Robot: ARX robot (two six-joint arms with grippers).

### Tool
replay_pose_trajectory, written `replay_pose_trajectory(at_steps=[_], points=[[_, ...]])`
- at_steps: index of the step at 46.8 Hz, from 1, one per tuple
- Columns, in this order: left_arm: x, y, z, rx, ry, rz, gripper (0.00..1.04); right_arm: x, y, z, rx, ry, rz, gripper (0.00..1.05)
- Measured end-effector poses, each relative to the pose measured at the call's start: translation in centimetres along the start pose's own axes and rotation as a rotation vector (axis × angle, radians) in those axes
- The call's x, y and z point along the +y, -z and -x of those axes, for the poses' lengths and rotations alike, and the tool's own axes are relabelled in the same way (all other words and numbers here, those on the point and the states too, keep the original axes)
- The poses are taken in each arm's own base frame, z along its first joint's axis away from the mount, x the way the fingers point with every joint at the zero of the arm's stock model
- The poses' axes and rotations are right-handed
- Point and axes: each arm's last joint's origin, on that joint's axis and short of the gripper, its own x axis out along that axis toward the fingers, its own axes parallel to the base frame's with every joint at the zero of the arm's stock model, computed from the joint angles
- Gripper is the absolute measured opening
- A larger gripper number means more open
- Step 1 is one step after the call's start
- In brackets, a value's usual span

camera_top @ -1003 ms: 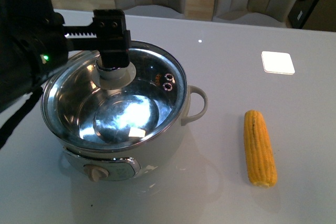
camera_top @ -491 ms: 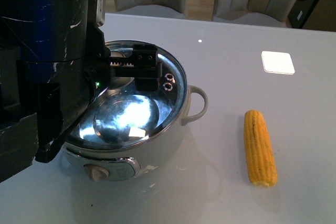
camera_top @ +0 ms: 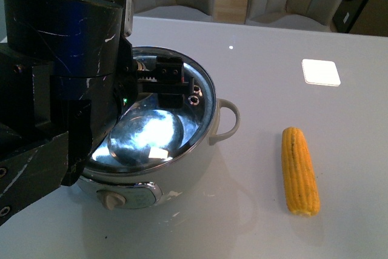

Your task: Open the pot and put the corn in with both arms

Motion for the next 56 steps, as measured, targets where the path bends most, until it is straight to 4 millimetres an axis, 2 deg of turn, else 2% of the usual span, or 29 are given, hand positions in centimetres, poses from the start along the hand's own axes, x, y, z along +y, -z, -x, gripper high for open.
replay_pose_trajectory(at_steps=[9, 11, 31, 39, 47, 56], points=[[-0.1, -0.2, -0.1, -0.005, -0.009, 0.008, 0.48, 0.0, 0.0, 0.0, 0.000, 0.000, 0.000, 0.96], [-0.1, -0.2, -0.1, -0.006, -0.011, 0.002, 0.43, 0.0, 0.0, 0.0, 0.000, 0.000, 0.000, 0.96], [-0.4, -1.0, 0.4, -0.005, -0.029, -0.024, 0.43, 0.0, 0.0, 0.0, 0.000, 0.000, 0.000, 0.96], [-0.6, -2.4, 1.2, -0.022, -0.027, -0.031, 0.43, 0.0, 0.0, 0.0, 0.000, 0.000, 0.000, 0.96], [-0.4, -5.0, 2.6, -0.076, -0.039, -0.009, 0.43, 0.0, 0.0, 0.0, 0.000, 0.000, 0.000, 0.96], [1.0, -6.5, 4.0, -0.114, -0.063, 0.006, 0.43, 0.0, 0.0, 0.0, 0.000, 0.000, 0.000, 0.96]])
